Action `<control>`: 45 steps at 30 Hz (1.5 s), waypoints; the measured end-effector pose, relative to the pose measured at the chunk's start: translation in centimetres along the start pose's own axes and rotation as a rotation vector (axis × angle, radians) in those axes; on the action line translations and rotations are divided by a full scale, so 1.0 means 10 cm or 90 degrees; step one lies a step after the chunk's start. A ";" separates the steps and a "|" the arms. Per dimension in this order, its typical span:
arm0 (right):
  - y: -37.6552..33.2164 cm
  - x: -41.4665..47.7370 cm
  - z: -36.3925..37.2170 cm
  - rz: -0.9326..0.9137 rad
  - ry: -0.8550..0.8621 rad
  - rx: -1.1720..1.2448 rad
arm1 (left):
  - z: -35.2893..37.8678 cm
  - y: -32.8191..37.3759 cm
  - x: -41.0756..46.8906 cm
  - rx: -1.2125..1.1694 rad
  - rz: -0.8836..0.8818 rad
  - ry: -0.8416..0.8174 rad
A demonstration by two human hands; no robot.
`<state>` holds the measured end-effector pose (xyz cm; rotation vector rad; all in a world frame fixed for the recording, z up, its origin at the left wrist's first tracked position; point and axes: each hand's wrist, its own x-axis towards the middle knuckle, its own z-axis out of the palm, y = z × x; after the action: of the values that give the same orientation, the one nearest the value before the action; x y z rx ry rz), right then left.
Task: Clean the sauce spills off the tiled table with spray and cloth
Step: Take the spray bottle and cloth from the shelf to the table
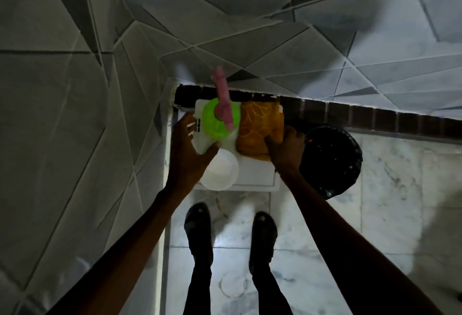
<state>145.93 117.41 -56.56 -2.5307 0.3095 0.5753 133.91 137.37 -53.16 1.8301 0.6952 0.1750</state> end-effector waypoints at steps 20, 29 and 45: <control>-0.09 0.27 0.27 0.126 -0.059 0.130 | 0.05 0.20 0.40 0.017 0.096 -0.099; -0.24 0.32 0.14 0.087 -0.161 0.192 | 0.08 0.21 0.41 0.000 0.070 -0.113; -0.23 -1.42 -2.13 0.062 -0.187 0.518 | -0.67 2.08 -0.50 0.022 0.095 -0.152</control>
<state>141.33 109.32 -32.58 -1.6359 0.4483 0.6762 134.66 135.74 -30.77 1.8984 0.3973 0.0402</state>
